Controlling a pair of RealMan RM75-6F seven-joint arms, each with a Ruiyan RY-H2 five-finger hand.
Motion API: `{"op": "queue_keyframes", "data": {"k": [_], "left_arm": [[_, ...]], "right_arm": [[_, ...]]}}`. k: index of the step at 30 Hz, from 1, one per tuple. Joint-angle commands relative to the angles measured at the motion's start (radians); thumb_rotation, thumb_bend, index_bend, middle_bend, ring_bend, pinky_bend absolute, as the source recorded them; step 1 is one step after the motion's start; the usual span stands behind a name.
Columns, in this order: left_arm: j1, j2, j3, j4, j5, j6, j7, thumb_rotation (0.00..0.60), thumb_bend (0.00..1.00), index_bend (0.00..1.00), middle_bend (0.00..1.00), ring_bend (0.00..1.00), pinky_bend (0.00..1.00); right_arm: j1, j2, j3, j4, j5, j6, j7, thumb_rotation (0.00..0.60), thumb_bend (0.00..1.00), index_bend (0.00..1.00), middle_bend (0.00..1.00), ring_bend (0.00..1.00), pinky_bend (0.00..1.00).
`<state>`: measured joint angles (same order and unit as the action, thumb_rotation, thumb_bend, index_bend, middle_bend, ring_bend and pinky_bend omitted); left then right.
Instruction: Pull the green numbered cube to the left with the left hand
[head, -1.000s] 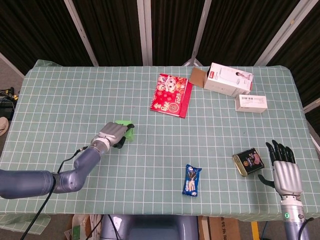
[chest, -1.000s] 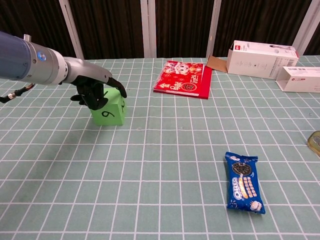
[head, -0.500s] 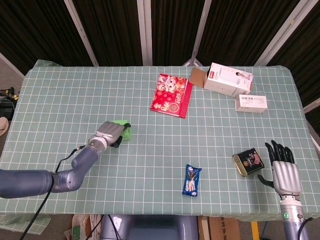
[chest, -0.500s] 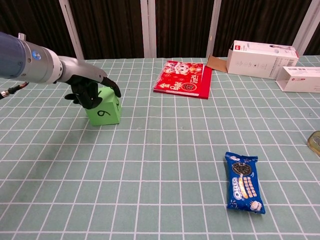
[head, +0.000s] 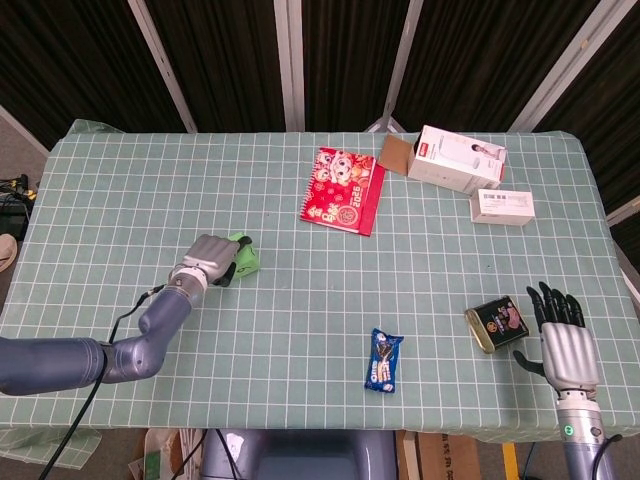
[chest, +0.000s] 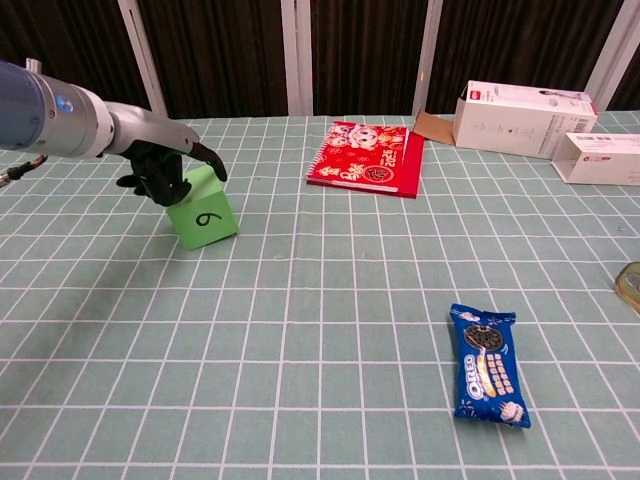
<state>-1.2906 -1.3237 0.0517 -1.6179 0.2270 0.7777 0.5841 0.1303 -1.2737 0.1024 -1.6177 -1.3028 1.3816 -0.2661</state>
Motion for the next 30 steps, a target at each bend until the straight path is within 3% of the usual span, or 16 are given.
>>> {"op": "queue_keyframes", "data": {"k": [1, 17, 30], "left_arm": [[-0.005, 0.000, 0.008, 0.001, -0.016, 0.011, 0.015, 0.600, 0.88, 0.13, 0.84, 0.75, 0.78], [-0.017, 0.034, 0.034, -0.030, -0.121, 0.072, 0.099, 0.600, 0.88, 0.13, 0.84, 0.75, 0.78], [0.007, 0.051, 0.045, -0.009, -0.143, 0.047, 0.116, 0.600, 0.88, 0.12, 0.84, 0.75, 0.78]], "right_arm": [[0.000, 0.000, 0.000, -0.001, 0.001, -0.001, -0.001, 0.600, 0.19, 0.07, 0.01, 0.00, 0.06], [-0.002, 0.006, -0.001, -0.006, 0.003, 0.000, 0.009, 0.600, 0.19, 0.07, 0.01, 0.00, 0.06], [0.000, 0.003, -0.003, -0.005, 0.007, -0.002, -0.002, 0.600, 0.19, 0.07, 0.01, 0.00, 0.06]]}}
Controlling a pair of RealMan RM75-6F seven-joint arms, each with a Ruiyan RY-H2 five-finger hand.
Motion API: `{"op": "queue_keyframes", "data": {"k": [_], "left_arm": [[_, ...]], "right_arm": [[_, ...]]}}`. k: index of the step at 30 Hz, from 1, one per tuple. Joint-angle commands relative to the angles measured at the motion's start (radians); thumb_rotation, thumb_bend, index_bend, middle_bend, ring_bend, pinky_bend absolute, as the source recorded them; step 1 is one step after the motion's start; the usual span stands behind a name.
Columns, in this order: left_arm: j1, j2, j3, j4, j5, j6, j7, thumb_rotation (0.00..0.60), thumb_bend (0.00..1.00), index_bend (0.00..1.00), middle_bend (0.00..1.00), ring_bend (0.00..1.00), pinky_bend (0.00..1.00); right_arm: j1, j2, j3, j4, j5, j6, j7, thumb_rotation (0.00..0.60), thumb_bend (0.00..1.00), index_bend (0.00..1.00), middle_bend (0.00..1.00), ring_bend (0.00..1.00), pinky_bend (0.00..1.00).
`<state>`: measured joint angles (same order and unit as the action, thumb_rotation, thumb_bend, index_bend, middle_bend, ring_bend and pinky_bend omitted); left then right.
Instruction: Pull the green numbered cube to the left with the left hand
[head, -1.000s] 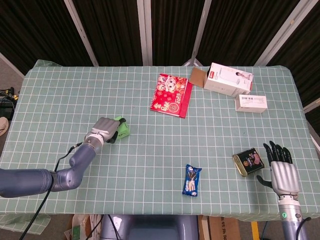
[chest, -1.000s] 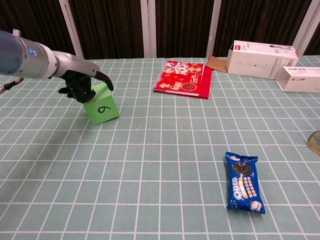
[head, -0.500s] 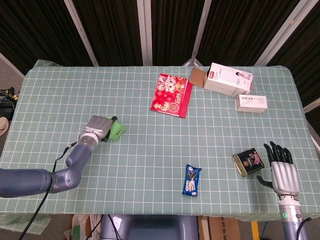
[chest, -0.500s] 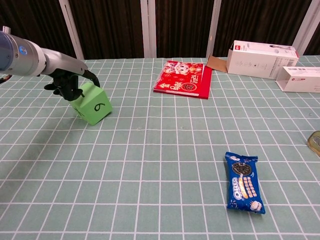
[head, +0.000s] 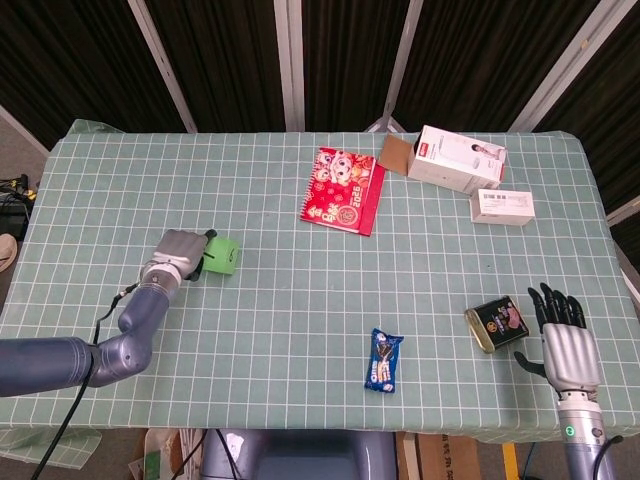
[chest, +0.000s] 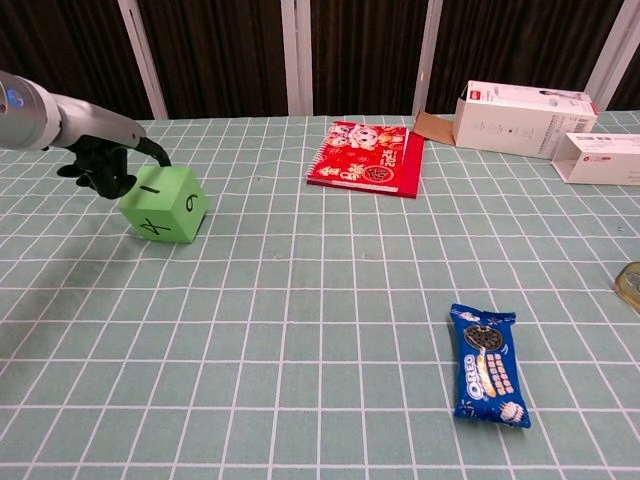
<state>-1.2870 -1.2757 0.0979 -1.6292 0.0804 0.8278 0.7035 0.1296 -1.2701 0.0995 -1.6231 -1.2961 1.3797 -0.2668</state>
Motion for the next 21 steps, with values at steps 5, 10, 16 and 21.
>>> {"op": "queue_keyframes", "data": {"k": [5, 10, 16, 21], "left_arm": [[0.021, 0.047, 0.006, -0.031, 0.021, -0.023, -0.013, 0.600, 0.88, 0.12, 0.84, 0.75, 0.79], [0.032, 0.073, 0.026, -0.057, 0.038, -0.016, -0.005, 0.600, 0.88, 0.12, 0.84, 0.75, 0.79], [0.043, 0.098, 0.042, -0.073, 0.036, -0.029, -0.006, 0.600, 0.88, 0.12, 0.84, 0.75, 0.79], [0.045, 0.108, 0.047, -0.085, 0.042, -0.043, -0.007, 0.600, 0.88, 0.12, 0.84, 0.75, 0.79]], "right_arm": [[0.002, -0.004, -0.001, 0.002, 0.003, -0.004, -0.006, 0.600, 0.19, 0.07, 0.01, 0.00, 0.06], [0.003, -0.006, 0.000, 0.003, 0.003, -0.004, -0.005, 0.600, 0.19, 0.07, 0.01, 0.00, 0.06], [0.004, -0.008, -0.002, 0.002, 0.001, -0.004, -0.007, 0.600, 0.19, 0.07, 0.01, 0.00, 0.06], [0.005, -0.008, -0.002, 0.000, 0.002, -0.006, -0.005, 0.600, 0.19, 0.07, 0.01, 0.00, 0.06]]}}
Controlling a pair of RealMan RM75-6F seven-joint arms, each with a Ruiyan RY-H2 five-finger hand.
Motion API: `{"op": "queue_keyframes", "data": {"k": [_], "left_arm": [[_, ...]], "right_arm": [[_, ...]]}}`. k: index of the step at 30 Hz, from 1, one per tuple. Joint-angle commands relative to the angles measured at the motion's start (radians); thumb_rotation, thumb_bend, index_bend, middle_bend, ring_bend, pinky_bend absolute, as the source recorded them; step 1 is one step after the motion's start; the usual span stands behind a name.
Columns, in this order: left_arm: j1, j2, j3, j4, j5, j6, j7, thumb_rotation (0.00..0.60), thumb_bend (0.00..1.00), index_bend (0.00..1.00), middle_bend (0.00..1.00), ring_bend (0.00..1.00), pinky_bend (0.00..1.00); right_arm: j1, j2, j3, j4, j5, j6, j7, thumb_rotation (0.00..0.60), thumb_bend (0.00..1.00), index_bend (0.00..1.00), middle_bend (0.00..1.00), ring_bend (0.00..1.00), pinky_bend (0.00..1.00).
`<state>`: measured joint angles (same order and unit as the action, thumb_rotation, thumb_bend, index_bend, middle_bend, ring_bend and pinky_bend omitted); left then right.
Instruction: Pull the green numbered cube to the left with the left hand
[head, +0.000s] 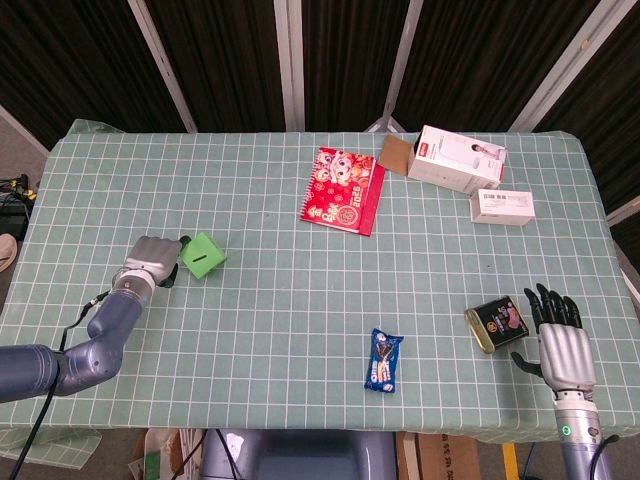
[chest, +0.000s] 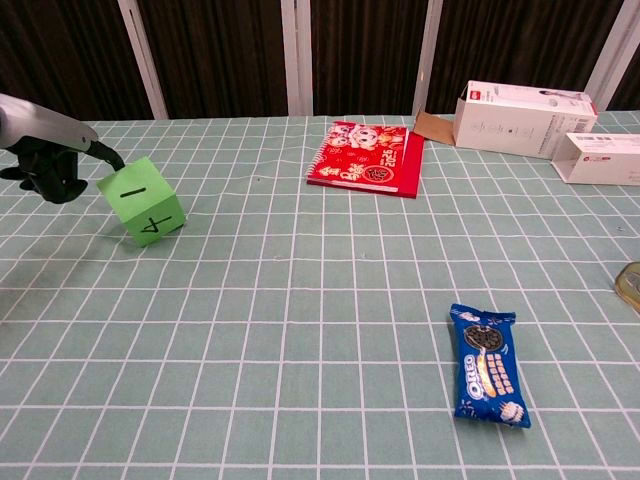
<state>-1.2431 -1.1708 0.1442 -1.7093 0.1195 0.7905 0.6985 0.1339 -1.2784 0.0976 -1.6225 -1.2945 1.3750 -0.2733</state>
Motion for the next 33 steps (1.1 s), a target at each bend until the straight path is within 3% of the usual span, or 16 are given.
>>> {"op": "queue_keyframes", "data": {"k": [1, 24, 33], "left_arm": [[0.001, 0.006, 0.001, -0.009, 0.004, -0.012, -0.003, 0.600, 0.88, 0.12, 0.84, 0.75, 0.79], [-0.009, 0.036, 0.083, -0.051, -0.035, -0.018, 0.027, 0.600, 0.88, 0.12, 0.84, 0.75, 0.80], [-0.011, 0.031, 0.083, -0.036, -0.042, 0.001, 0.024, 0.600, 0.88, 0.12, 0.84, 0.75, 0.80]], "right_arm": [[0.001, 0.001, 0.000, 0.000, 0.001, -0.002, 0.001, 0.600, 0.19, 0.07, 0.01, 0.00, 0.06], [0.002, 0.001, 0.000, 0.002, 0.000, -0.002, 0.010, 0.600, 0.19, 0.07, 0.01, 0.00, 0.06], [0.004, -0.004, -0.002, 0.005, 0.001, -0.006, 0.003, 0.600, 0.19, 0.07, 0.01, 0.00, 0.06]]}}
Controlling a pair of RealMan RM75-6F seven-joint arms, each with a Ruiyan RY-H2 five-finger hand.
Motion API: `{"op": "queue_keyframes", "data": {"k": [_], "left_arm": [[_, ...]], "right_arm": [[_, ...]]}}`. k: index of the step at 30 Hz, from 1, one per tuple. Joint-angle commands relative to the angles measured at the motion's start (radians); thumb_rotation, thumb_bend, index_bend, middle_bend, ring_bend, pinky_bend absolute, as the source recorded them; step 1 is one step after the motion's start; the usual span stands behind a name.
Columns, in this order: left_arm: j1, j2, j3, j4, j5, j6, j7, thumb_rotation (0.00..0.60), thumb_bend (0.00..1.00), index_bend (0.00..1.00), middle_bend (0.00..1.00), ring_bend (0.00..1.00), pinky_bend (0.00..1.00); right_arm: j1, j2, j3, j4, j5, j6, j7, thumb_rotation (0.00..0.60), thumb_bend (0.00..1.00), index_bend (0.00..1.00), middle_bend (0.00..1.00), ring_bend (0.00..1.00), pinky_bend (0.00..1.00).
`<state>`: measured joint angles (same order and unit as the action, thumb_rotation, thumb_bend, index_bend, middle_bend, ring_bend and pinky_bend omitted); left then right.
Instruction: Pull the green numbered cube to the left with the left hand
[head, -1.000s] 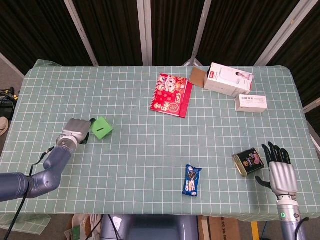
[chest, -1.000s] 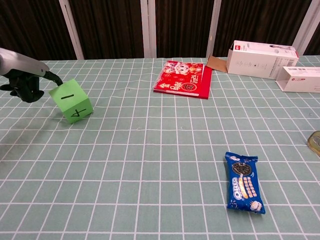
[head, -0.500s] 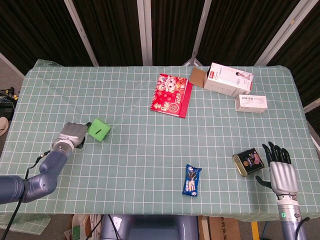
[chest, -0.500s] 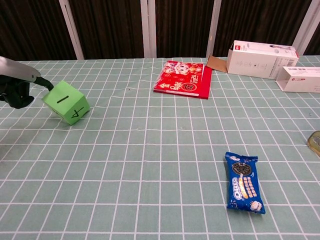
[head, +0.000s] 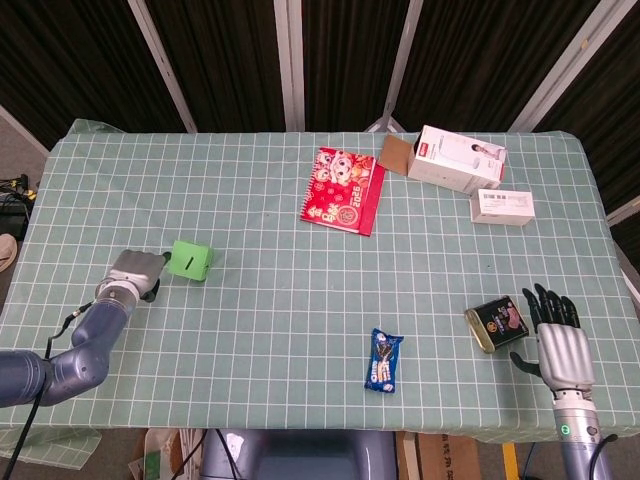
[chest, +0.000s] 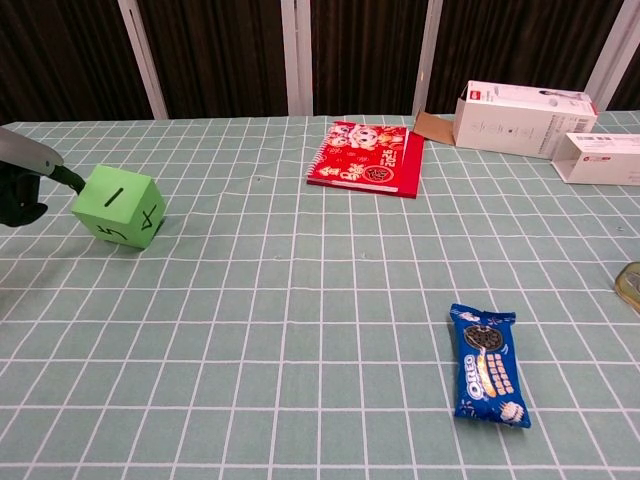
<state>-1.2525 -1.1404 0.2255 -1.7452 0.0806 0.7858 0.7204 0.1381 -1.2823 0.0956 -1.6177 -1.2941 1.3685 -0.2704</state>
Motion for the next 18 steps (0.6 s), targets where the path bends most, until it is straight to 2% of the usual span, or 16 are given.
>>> {"op": "queue_keyframes", "data": {"k": [1, 12, 16, 17, 18], "left_arm": [[-0.003, 0.001, 0.003, 0.003, -0.009, 0.022, 0.006, 0.600, 0.88, 0.12, 0.84, 0.75, 0.80], [0.009, 0.029, -0.008, -0.022, -0.009, 0.028, -0.001, 0.600, 0.88, 0.12, 0.84, 0.76, 0.81], [0.065, 0.131, -0.056, -0.117, 0.124, 0.028, -0.104, 0.600, 0.85, 0.12, 0.82, 0.75, 0.80], [0.100, 0.171, -0.084, -0.155, 0.191, 0.040, -0.166, 0.600, 0.82, 0.12, 0.80, 0.74, 0.80], [0.166, 0.227, -0.125, -0.208, 0.308, 0.075, -0.266, 0.600, 0.79, 0.12, 0.78, 0.73, 0.80]], "right_arm": [[0.000, 0.000, 0.000, 0.000, -0.001, 0.000, 0.000, 0.600, 0.19, 0.07, 0.01, 0.00, 0.06], [0.003, 0.000, -0.001, 0.004, 0.003, -0.009, 0.010, 0.600, 0.19, 0.07, 0.01, 0.00, 0.06], [0.004, 0.000, 0.000, 0.006, 0.003, -0.010, 0.014, 0.600, 0.19, 0.07, 0.01, 0.00, 0.06], [0.004, 0.000, 0.000, 0.006, 0.002, -0.010, 0.015, 0.600, 0.19, 0.07, 0.01, 0.00, 0.06], [0.004, -0.001, 0.000, 0.007, 0.001, -0.010, 0.017, 0.600, 0.19, 0.07, 0.01, 0.00, 0.06]]}}
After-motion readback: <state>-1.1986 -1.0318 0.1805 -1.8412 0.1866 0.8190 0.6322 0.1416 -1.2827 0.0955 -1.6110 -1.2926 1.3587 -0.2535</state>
